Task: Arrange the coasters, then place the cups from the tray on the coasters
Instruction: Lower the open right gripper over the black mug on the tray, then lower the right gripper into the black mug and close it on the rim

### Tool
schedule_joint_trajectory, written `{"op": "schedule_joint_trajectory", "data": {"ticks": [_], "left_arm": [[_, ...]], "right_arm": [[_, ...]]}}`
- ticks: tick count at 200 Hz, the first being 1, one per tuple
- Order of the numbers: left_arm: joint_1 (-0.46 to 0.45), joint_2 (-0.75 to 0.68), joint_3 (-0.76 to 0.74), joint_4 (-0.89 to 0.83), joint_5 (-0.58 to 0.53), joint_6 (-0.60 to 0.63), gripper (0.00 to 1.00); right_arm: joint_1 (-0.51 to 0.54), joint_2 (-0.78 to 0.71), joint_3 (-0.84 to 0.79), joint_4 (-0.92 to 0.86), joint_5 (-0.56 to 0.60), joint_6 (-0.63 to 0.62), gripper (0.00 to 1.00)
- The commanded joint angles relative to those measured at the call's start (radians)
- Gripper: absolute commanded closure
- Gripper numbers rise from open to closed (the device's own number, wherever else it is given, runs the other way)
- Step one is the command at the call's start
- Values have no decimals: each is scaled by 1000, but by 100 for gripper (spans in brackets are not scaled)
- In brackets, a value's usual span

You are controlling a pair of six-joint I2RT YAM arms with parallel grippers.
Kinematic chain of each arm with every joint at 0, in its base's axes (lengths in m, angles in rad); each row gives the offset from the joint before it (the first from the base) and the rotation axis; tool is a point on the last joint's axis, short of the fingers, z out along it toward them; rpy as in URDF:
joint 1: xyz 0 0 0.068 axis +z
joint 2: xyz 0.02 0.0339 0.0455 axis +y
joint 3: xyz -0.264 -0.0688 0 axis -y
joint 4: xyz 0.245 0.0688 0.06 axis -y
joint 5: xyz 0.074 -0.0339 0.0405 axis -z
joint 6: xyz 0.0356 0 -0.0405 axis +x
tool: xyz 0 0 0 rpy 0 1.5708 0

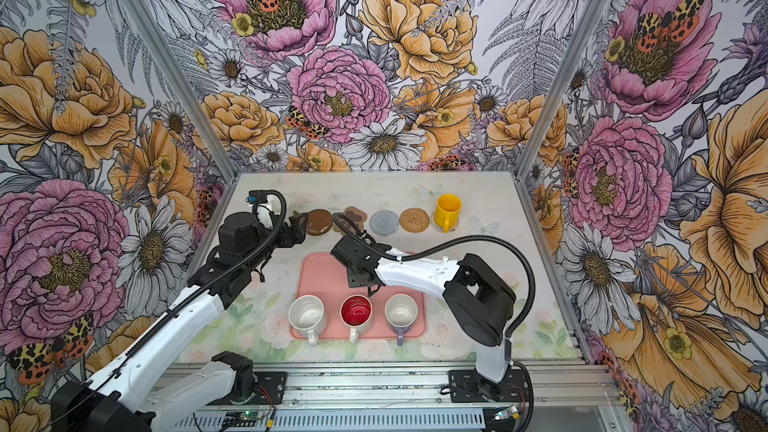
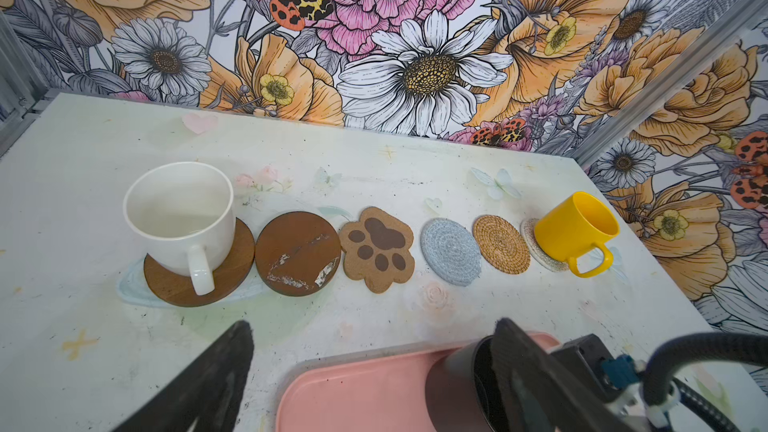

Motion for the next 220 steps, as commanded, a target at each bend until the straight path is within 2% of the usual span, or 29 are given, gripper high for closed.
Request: {"op": "schedule_joint_trajectory", "data": {"ticks": [1,220], "left_arm": [[8,5,-5,33,25,-7,9],[21,14,-7,32,31,-4,8]], "right_arm": [[-6,-37,-14,-4,26,12,54],[-29,31,39,-3,1,0,59]]}}
